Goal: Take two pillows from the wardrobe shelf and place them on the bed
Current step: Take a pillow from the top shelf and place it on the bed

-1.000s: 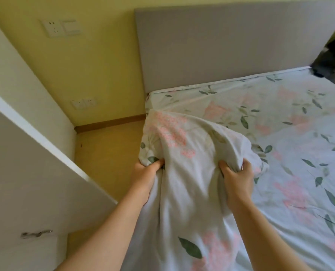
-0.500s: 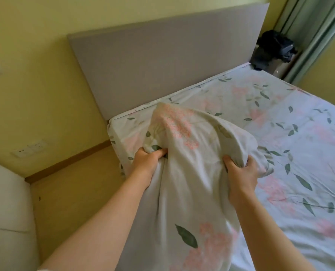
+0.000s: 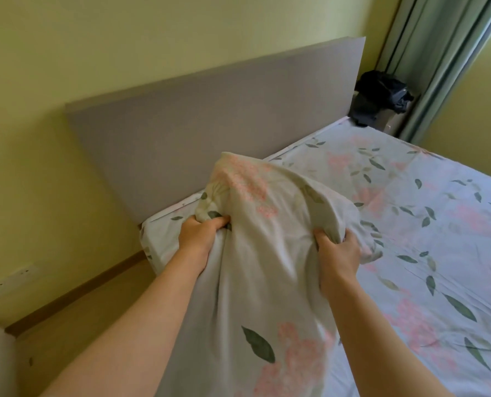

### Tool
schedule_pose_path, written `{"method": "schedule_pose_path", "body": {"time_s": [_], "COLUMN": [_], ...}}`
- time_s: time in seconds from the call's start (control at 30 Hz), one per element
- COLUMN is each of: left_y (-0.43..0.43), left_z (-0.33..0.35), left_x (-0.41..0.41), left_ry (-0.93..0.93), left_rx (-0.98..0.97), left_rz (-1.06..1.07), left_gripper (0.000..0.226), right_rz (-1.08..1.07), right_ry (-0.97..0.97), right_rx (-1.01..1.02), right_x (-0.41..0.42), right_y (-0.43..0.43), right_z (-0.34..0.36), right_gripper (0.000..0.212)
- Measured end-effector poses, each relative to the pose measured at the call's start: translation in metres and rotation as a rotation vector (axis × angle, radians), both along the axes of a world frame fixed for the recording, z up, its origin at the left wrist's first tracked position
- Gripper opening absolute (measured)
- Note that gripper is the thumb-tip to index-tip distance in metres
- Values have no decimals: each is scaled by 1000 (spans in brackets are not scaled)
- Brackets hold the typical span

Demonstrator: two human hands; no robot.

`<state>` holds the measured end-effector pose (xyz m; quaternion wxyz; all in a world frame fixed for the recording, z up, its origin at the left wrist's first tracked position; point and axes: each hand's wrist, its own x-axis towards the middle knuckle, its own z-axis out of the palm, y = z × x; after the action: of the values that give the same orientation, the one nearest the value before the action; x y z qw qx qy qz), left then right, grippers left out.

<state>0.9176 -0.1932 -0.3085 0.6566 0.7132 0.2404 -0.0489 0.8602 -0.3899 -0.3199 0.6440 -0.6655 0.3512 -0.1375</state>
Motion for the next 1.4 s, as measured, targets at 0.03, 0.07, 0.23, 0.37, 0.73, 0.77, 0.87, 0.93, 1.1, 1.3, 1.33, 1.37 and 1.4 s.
{"method": "schedule_pose_path", "body": {"time_s": [0.03,0.07,0.23,0.37,0.73,0.77,0.87,0.93,1.1,1.3,1.33,1.37,1.4], "left_y": [4,9,48,74,72,66,41,25,14,13,12,9,6], "left_z": [1,2,2,-1,-35,-40,-52,-64,-106,-176,-187,-197,-208], "left_x": [11,22,94,170,369,383,416,432,434,411,412,414,419], "left_ry": [-6,-14,-23,-3,86,89,72,39,70,206,208,193,167], "left_rx": [-3,-12,-29,-33,58,60,56,96,321,521,596,693,785], "left_rz": [-10,-23,-65,-130,-358,-383,-482,-590,-871,-1021,-1035,-1046,-1048], "left_gripper": [46,44,30,19,52,52,50,58,76,64,65,66,68], "right_rz": [-12,-24,-48,-116,-360,-382,-450,-477,-363,-255,-248,-243,-248], "right_ry": [7,8,-7,16,158,166,211,229,309,476,495,509,512], "right_rx": [-2,-1,23,49,88,90,81,60,29,115,130,141,154], "right_x": [10,20,86,148,297,306,329,341,347,326,325,325,327], "right_y": [4,8,44,78,104,101,85,69,56,63,64,63,62], "right_z": [0,0,-7,-12,-50,-52,-58,-64,-105,-170,-180,-192,-204], "right_gripper": [41,40,43,44,39,39,41,46,65,64,64,66,69]}}
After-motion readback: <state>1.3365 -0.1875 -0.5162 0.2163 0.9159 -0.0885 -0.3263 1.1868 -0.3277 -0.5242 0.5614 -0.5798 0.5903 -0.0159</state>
